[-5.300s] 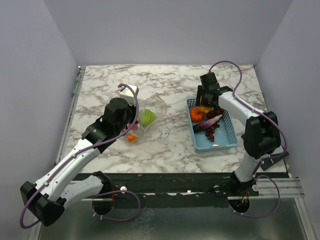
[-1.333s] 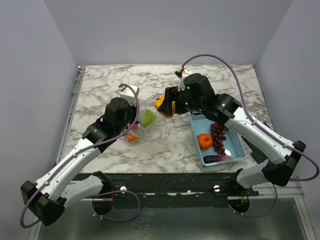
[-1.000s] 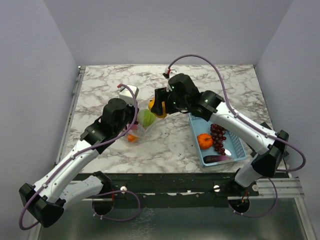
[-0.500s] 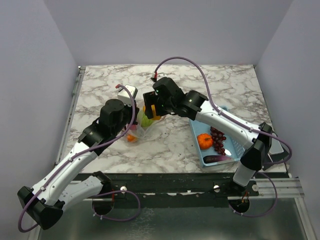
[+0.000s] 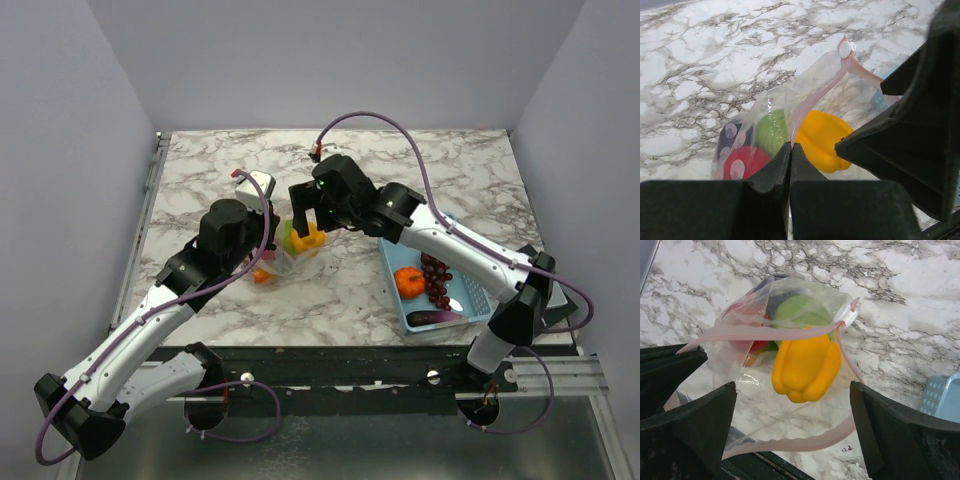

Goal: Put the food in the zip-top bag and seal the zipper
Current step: Place the fake vegetable in the zipper food storage bag, then pick up the fake vegetable from the bin.

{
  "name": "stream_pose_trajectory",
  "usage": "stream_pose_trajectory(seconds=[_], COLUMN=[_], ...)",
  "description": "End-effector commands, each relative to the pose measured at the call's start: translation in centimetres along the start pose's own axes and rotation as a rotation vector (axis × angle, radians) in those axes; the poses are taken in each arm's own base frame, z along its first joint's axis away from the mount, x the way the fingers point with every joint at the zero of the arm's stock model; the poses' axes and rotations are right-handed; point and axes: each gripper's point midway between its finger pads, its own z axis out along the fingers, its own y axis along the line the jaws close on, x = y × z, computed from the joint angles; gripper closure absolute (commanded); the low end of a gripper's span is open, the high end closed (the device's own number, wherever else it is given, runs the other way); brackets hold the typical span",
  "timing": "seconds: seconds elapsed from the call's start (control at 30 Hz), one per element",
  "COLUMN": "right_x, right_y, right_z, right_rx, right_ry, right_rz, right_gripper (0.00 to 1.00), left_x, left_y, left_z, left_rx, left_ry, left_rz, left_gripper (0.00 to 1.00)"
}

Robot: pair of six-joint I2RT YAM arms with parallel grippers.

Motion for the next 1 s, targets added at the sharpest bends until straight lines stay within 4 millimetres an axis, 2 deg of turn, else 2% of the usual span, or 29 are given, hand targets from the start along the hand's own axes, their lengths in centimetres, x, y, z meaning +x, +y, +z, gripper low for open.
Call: stream_pose_trajectory(seconds=[0.0,0.2,0.43,0.67,0.97], right_x=[-1.4,-1.7,-0.4,3.5,9.6], right_y=[-0.2,-2.3,-5.2,-9.5,-14.4], right_z=[-2.9,-5.8,-8.7,-10.4,-11.1], right_rx=[-0.007,0.043,0.118,0.269,0.455], right_ry=[-0.081,-0.142,-0.172,-0.147,-0.05], right_rz=[0.025,0.065,0.098,0.156,0.2], right_gripper=[0.0,0.02,0.06,0.09,0.1], left_x=[-0.2,-0.1,0.0,0.0,0.2], left_y=[-0.2,-0.2,-0.2,-0.1,-0.1], left_z=[-0.1,0.0,0.0,-0.1,0.1], left_rx=[0.017,0.015,0.013,0.01,0.006], left_ry=[-0.018,-0.014,-0.01,-0.013,-0.003], left_rz=[-0.009,-0.01,-0.01,-0.008,-0.009], left_gripper=[1.0,1.0,1.0,1.0,1.0])
